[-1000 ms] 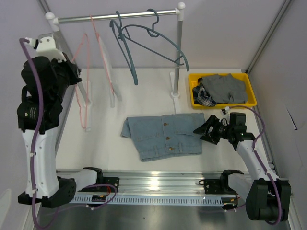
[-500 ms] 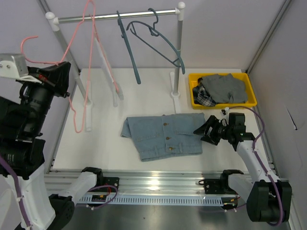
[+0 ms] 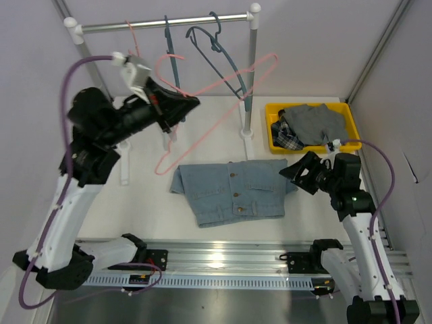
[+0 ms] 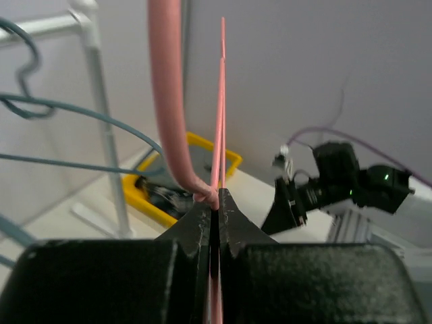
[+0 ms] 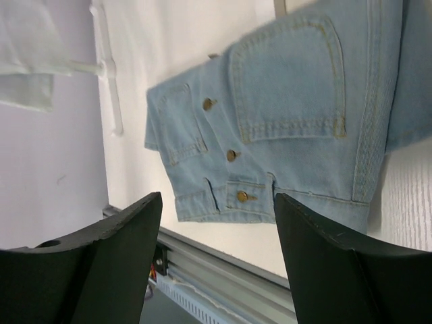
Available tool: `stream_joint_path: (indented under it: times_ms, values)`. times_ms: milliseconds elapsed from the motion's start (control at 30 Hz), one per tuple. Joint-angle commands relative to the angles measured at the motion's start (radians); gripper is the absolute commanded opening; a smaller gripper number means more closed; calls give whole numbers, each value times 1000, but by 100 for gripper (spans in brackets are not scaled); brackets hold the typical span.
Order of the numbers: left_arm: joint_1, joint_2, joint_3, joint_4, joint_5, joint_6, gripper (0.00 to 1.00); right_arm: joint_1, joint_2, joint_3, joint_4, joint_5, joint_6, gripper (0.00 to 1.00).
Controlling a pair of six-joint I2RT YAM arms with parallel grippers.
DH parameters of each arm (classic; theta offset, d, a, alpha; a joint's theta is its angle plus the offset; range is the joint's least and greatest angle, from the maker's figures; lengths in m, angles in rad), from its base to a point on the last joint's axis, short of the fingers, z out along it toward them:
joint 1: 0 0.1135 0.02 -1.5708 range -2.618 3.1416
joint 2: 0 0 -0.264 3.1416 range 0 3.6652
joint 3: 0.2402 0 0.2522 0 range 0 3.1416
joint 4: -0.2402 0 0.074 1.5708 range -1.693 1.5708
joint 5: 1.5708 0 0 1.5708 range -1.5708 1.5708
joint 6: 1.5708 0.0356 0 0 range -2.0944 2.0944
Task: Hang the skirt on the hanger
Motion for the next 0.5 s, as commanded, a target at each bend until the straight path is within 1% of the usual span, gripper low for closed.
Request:
stream_joint_path:
  times_ms: [0, 33, 67, 133, 167, 233, 267, 333, 367, 433, 467]
  values:
    - [-85, 8, -90, 61, -9, 51, 0, 5, -67, 99, -79, 79, 24, 74]
    - [-105, 11, -109, 71, -6, 54, 0, 5, -81, 108, -98, 86, 29, 74]
    - [-124, 13, -162, 81, -6, 58, 0, 2, -93, 116, -112, 101, 36, 74]
    - [-182, 25, -196, 93, -23, 73, 0, 4, -132, 140, -135, 118, 43, 74]
    - [-197, 28, -256, 104, -27, 71, 0, 4, -144, 148, -160, 129, 46, 74]
    - [-233, 39, -296, 143, -38, 58, 0, 4, -179, 170, -188, 161, 50, 74]
    - [-248, 42, -367, 191, -35, 47, 0, 4, -193, 176, -213, 173, 49, 74]
    - [-260, 55, -441, 249, 2, 4, 0, 4, -225, 188, -249, 198, 49, 74]
    - [-283, 65, -478, 290, 5, -10, 0, 2, -232, 191, -262, 201, 44, 74]
    - [-317, 82, -508, 311, -6, -22, 0, 4, -236, 196, -303, 208, 37, 74]
    - [-354, 101, -549, 331, -29, -22, 0, 2, -244, 193, -311, 207, 37, 74]
